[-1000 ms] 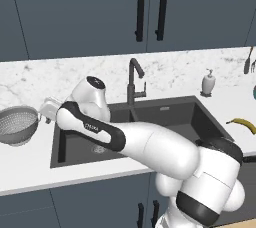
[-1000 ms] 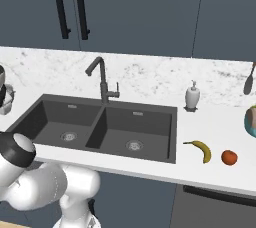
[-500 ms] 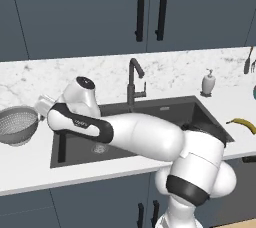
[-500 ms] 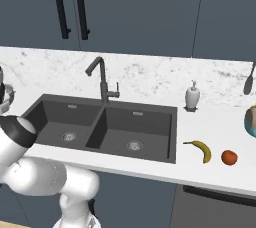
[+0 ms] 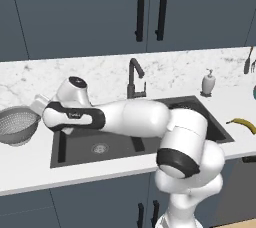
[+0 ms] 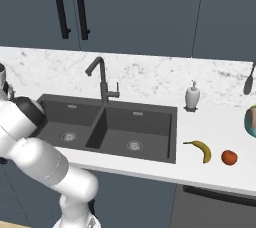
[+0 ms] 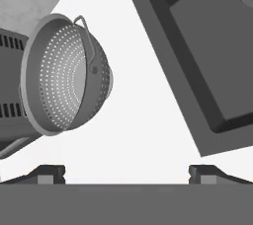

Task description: Put the colander in the sink, put the orange, banana in the colander, and turn on the sink faucet and pour water over the colander.

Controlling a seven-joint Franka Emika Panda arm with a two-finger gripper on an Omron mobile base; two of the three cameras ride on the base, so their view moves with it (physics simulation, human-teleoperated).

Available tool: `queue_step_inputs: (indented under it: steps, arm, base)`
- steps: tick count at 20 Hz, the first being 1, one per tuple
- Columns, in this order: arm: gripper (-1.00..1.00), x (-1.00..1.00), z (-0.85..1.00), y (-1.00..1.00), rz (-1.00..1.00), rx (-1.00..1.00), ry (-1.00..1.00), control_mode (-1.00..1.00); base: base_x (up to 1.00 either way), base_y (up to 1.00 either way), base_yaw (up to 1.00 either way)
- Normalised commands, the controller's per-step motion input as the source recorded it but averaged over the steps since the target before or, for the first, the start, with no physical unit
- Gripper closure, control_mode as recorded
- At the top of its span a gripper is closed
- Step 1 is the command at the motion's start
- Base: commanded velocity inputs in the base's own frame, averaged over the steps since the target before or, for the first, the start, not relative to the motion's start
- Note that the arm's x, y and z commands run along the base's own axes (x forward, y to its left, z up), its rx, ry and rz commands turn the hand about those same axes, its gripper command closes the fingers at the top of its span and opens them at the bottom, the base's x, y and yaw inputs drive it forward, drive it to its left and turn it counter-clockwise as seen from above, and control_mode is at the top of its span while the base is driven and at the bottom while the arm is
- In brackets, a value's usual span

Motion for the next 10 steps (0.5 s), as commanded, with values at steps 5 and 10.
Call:
queue_step_inputs:
  steps: [5,10]
  arm:
    - [-1.00,0.29,-0.16,0.28,-0.01,-0.02,0.05,-1.00]
    - [-1.00,0.29,-0.14,0.32,-0.01,-0.03,0.04,-1.00]
  base:
    - [0.00,0.00,0.00]
    - [0.00,0.00,0.00]
